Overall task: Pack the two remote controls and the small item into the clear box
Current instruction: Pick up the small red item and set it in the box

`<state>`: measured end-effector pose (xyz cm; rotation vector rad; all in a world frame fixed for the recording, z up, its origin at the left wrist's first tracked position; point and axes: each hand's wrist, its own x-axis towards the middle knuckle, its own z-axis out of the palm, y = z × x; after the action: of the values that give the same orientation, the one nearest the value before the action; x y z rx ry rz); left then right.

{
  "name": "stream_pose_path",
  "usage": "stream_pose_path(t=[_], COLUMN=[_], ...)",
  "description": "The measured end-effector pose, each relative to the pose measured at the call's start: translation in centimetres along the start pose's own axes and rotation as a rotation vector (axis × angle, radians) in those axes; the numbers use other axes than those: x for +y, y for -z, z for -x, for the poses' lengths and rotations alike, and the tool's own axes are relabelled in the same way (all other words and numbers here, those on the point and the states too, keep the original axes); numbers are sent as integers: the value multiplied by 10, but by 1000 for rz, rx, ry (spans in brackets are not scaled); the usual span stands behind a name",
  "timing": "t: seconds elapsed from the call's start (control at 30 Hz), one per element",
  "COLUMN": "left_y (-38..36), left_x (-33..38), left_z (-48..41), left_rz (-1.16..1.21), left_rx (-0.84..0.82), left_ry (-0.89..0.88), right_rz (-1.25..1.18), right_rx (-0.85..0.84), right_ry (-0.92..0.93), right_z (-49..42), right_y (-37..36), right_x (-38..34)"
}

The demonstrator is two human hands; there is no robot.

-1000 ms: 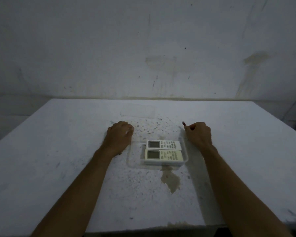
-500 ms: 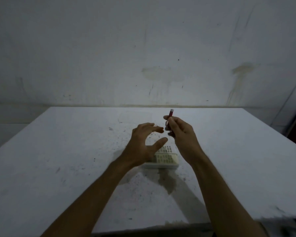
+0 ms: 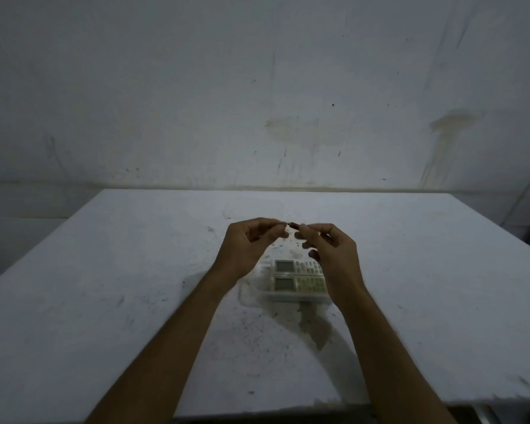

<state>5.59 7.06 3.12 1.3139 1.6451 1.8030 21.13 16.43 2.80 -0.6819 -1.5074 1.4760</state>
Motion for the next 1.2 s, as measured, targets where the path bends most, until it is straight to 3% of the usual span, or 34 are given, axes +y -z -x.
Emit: stream_pose_path(t=[0.13,0.27,0.4,0.63,0.87,1.1,1.2], left_y=[4,6,6,9,14,17,26], left_x=[0,-2,-4,-8,-7,-6,-2], left_z=[-3,-5,-2,-3,-6,-7,-6], left_rz=[99,144,239,407,397,586,428], left_rx=[61,87,32,-24,28,-113,-167], left_ry=[56,86,113,195,219,358,291], right_rz=[213,542,414,176,84,-64,-17], right_rx=[-109,-68,20,11,-116,-183,-183], right_ry=[95,240,201,80,-3,-44,-54], right_z=[4,-1,0,1,2,6,2], right_y=[-10,-20,-27,-33,-33,-35,-29], right_x=[0,-2,-4,-3,-4,-2,-3])
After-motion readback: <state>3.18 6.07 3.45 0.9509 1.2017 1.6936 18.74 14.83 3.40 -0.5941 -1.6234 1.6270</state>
